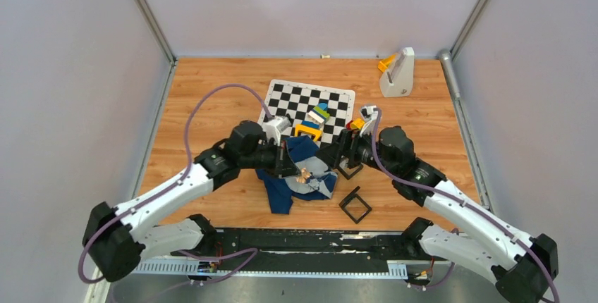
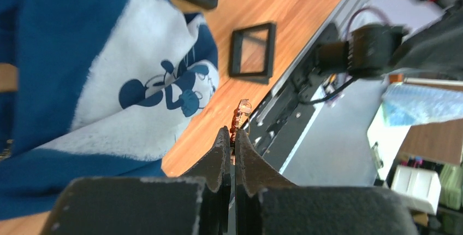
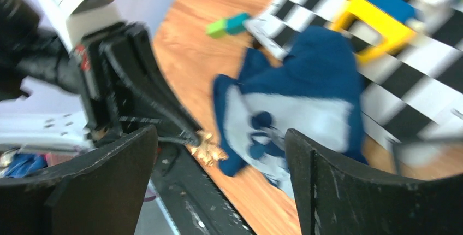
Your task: Remove the brooch from the garment
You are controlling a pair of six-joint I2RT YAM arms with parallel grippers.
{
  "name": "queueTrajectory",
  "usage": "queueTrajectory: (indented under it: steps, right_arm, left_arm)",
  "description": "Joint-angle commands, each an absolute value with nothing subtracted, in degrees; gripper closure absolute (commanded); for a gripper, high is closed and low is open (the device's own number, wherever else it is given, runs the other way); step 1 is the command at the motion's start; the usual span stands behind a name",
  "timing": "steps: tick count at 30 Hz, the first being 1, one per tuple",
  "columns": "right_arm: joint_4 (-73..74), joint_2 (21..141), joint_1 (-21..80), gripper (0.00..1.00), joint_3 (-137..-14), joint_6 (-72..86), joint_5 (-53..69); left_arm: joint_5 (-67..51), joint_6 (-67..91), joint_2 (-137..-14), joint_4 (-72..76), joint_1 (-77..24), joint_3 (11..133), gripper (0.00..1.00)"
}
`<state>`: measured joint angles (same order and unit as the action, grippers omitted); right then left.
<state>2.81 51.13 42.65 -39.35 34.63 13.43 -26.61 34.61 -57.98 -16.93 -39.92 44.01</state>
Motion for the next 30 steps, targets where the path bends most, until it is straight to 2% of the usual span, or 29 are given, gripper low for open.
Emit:
queueTrajectory:
  steps: [1,3,7,9,12,16,20,22,27,30]
  right_arm:
    - [23.79,46.92,39.47,0.06,-40.37,38.54,2.70]
    - [30.25,44.31,38.53,0.00,-40.53,41.77,-0.93]
    - [43.06,44.17,38.10,0.00,-42.88,52.30,-6.05]
    - [50.69,46.08,38.23,0.01,-44.58,57.78,-6.39]
    - [55.70,49.33,38.60,0.07,-46.08,62.52,-2.09]
    - [52.50,50.36,42.36,0.19,-42.45,67.18,1.06]
    - [48.78,51.58,45.71,0.30,-40.04,70.69,0.23]
    - [48.15,53.09,46.40,0.33,-39.99,71.20,0.06]
    - [47.25,57.65,47.41,0.44,-40.85,71.73,-2.52]
    - [47.01,59.22,47.55,0.45,-41.09,72.19,-4.34]
  left_arm:
    - [-22.10,35.33,-65.33,-9.47,-44.97,41.60,1.00]
    - [-22.47,36.39,-69.01,-5.95,-45.52,40.14,1.00]
    - [-21.05,38.21,-76.02,-1.95,-45.64,38.09,1.00]
    - [-16.68,39.16,-78.79,-2.00,-45.04,37.36,1.00]
    - [-10.12,40.02,-80.86,-2.37,-38.22,35.35,1.00]
    - [-0.44,37.89,-77.81,-7.07,-27.16,34.01,1.00]
    - [10.63,33.92,-72.37,-12.30,-24.48,36.45,1.00]
    - [10.13,31.29,-71.06,-13.19,-24.36,38.37,1.00]
    - [-3.87,26.79,-66.49,-13.96,-24.35,40.66,1.00]
    - [-7.54,26.95,-60.54,-14.07,-24.43,38.94,1.00]
